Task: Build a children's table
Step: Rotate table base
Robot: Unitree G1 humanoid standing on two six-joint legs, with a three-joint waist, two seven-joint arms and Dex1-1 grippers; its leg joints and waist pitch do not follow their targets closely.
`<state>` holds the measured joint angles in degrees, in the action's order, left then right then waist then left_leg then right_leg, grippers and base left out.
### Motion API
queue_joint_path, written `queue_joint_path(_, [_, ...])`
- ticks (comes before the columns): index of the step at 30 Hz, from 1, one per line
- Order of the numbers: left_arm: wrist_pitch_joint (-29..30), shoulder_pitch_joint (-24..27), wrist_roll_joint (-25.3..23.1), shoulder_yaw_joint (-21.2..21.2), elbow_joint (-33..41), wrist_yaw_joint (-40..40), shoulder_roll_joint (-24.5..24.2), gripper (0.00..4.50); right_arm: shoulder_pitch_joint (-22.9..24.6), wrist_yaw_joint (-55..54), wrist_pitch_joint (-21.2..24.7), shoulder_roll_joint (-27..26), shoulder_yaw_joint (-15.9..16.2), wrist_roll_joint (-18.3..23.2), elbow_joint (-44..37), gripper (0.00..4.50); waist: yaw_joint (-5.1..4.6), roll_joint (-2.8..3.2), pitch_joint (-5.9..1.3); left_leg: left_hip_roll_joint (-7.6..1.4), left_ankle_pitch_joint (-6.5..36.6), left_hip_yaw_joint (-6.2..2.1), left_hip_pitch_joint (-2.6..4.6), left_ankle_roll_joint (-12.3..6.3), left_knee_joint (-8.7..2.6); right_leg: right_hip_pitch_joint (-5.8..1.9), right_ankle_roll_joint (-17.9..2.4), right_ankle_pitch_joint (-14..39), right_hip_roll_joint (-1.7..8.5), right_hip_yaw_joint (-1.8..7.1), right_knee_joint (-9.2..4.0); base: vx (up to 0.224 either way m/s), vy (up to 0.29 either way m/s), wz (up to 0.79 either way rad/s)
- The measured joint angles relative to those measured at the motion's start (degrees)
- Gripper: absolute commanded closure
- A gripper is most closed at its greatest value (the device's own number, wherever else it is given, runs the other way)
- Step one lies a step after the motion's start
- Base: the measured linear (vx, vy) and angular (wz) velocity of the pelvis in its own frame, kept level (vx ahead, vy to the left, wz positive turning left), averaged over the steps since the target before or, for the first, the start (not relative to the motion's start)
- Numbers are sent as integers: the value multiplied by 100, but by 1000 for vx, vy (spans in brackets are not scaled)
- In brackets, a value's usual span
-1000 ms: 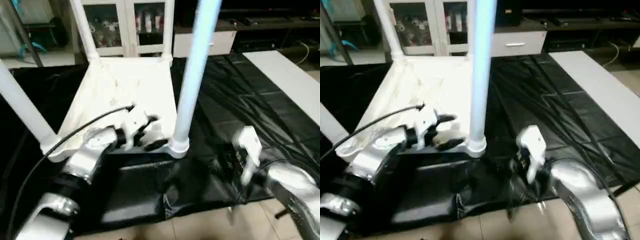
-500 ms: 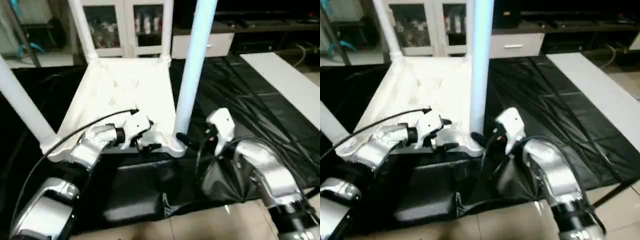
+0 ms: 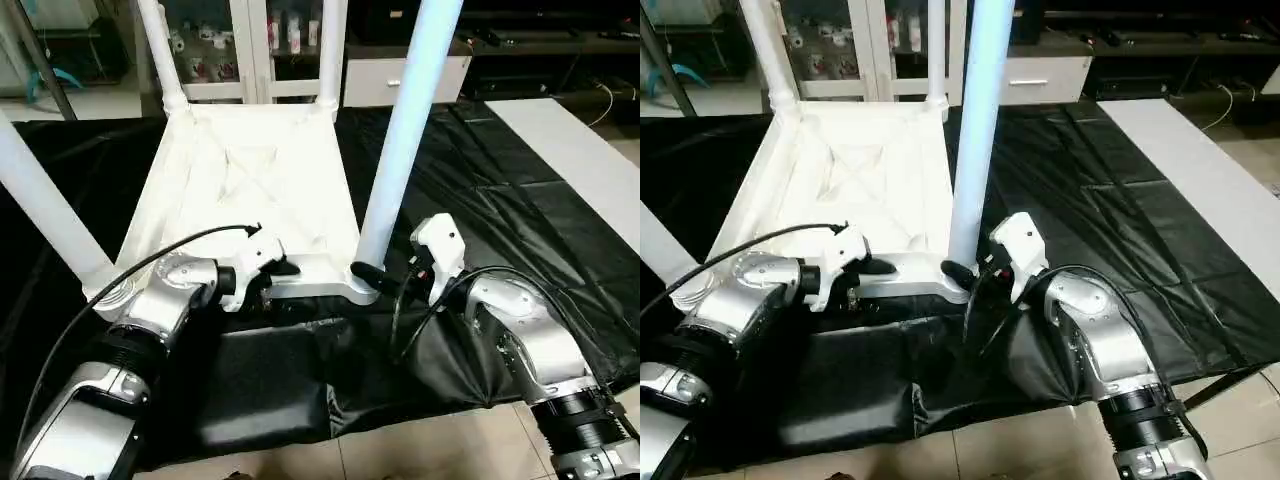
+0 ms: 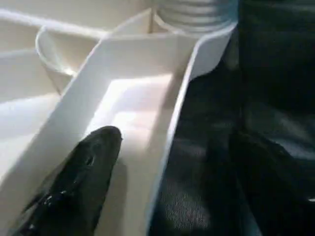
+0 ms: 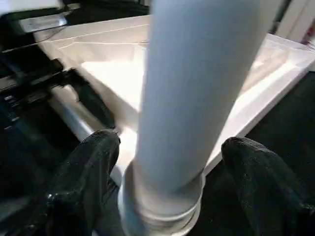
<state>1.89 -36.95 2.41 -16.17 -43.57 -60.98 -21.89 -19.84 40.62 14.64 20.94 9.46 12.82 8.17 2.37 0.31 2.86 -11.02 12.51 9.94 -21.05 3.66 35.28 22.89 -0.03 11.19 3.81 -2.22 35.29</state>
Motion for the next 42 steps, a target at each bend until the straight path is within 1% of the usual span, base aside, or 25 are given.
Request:
queue_joint_path(1, [-10,-1,-5,3,-15,43,2,86,14,40,0,35,1,3,-56,68,-3,0,0,0,-3,3,3,-2,0,0,-1,-1,1,1,5,0,0,0])
queue_joint_path(4, [18,-54,-25,1,-100,133,96,97,329,255,51,380,-16,76,-590,68,33,13,5,0,3,7,8,17,0,-8,-7,-5,6,0,6,0,0,0])
queue_joint_path(8, [-21,-213,-133,3,-349,233,220,129,629,394,141,640,-106,108,-851,68,29,13,5,5,-1,17,11,17,1,-11,-14,-12,18,1,7,0,0,0])
queue_joint_path(10, [-72,-282,-142,20,-483,355,336,142,810,444,167,755,-180,113,-1050,68,47,37,10,7,-5,24,10,12,2,-12,-14,-14,29,-3,5,0,0,0])
queue_joint_path(12, [-66,-353,-131,44,-603,398,444,167,1017,474,246,883,-251,139,-1284,68,62,57,11,12,-7,41,9,9,2,-13,-16,-16,44,-2,4,0,0,0])
queue_joint_path(13, [-63,-360,-110,57,-616,397,468,167,1113,475,276,917,-274,154,-1370,68,66,57,11,12,-7,42,8,8,2,-13,-16,-16,45,-2,4,0,0,0])
queue_joint_path(14, [-53,-361,-99,65,-619,393,479,178,1184,472,293,941,-284,182,-1438,68,67,57,11,12,-7,41,6,7,2,-11,-16,-16,45,-2,3,0,0,0])
queue_joint_path(15, [-48,-364,-101,66,-624,395,500,178,1298,469,309,980,-296,216,-1541,68,68,81,9,12,-6,40,4,4,3,-14,-16,-16,45,-6,-2,0,0,0])
queue_joint_path(16, [-37,-365,-109,65,-630,402,507,199,1340,463,344,995,-300,228,-1591,68,51,94,8,13,-5,41,3,3,3,-15,-16,-17,46,-4,-6,0,0,0])
queue_joint_path(19, [179,-404,-220,49,-642,513,531,219,1360,325,398,987,-397,228,-1665,68,19,154,-11,19,-4,43,6,1,3,-15,-16,-18,51,-1,-4,0,0,0])
queue_joint_path(22, [535,-408,-218,66,-565,794,543,255,1354,119,473,905,-552,228,-1703,68,-5,165,-17,14,-5,41,16,3,3,-21,-16,-18,50,-8,8,0,0,0])
queue_joint_path(24, [750,-373,-252,73,-434,1021,493,260,1354,57,524,896,-598,228,-1703,68,-28,165,-17,13,-5,40,16,3,3,-20,-13,-22,50,-10,10,0,0,0])
queue_joint_path(25, [845,-301,-279,77,-307,1103,440,265,1357,23,532,894,-607,229,-1703,68,-53,165,-17,12,-5,40,16,4,2,-20,-12,-24,50,-10,11,0,0,0])
queue_joint_path(26, [966,-186,-314,110,-92,1182,389,289,1358,-30,544,894,-616,229,-1703,68,-77,166,-18,12,-5,39,8,4,2,-20,-11,-25,50,-12,8,0,0,0])
queue_joint_path(27, [1071,-70,-347,142,112,1247,365,298,1359,-50,548,893,-623,229,-1703,68,-93,167,-18,12,-5,39,8,4,2,-21,-11,-25,50,-13,7,0,0,0])
queue_joint_path(28, [1168,32,-369,160,300,1277,329,298,1356,-66,558,887,-626,229,-1705,68,-113,166,-18,13,-5,37,8,4,2,-19,-10,-25,50,-14,3,0,0,0])
queue_joint_path(29, [1368,220,-403,178,709,1322,256,302,1352,-82,580,874,-627,229,-1708,68,-156,164,-18,12,-5,36,8,4,2,-16,-9,-26,50,-16,-1,0,0,0])
queue_joint_path(30, [1479,339,-409,195,936,1356,217,302,1362,-88,597,868,-628,228,-1707,68,-196,164,-18,12,-4,35,12,5,2,-15,-10,-26,51,-16,-2,0,0,0])
queue_joint_path(32, [1818,563,-422,259,1416,1546,189,318,1361,-93,617,848,-628,227,-1708,68,-294,163,-19,13,1,37,4,0,-3,-6,-13,-28,50,-16,-13,0,0,0])
queue_joint_path(33, [1910,637,-423,265,1569,1587,176,326,1366,-93,627,847,-627,227,-1707,68,-318,160,-19,13,3,37,3,-3,-3,-6,-13,-29,50,-17,-13,0,0,0])
queue_joint_path(34, [2159,820,-429,304,1947,1678,146,326,1354,-92,630,828,-621,227,-1708,68,-354,161,-19,13,4,38,5,-4,-13,-3,-12,-28,50,-17,-16,0,0,0])
queue_joint_path(35, [2424,1013,-429,321,2338,1762,133,335,1357,-95,634,829,-622,223,-1702,68,-368,160,-20,13,4,39,6,-6,-26,-1,-12,-28,48,-19,-24,0,0,0])
queue_joint_path(38, [3041,1408,-446,363,3183,1954,126,350,1334,-121,637,815,-606,223,-1700,68,-361,161,-20,10,-7,39,6,-22,-50,7,-5,-23,46,-26,-33,0,0,0])
queue_joint_path(40, [3237,1590,-447,389,3524,2016,132,353,1330,-146,641,807,-603,222,-1699,68,-347,161,-20,10,-16,40,5,-35,-57,11,-5,-20,45,-29,-35,0,0,0])
queue_joint_path(42, [3335,1683,-448,413,3700,2072,142,358,1322,-148,641,787,-584,222,-1699,68,-333,161,-20,10,-17,40,5,-34,-57,11,-4,-20,45,-30,-35,0,0,0])
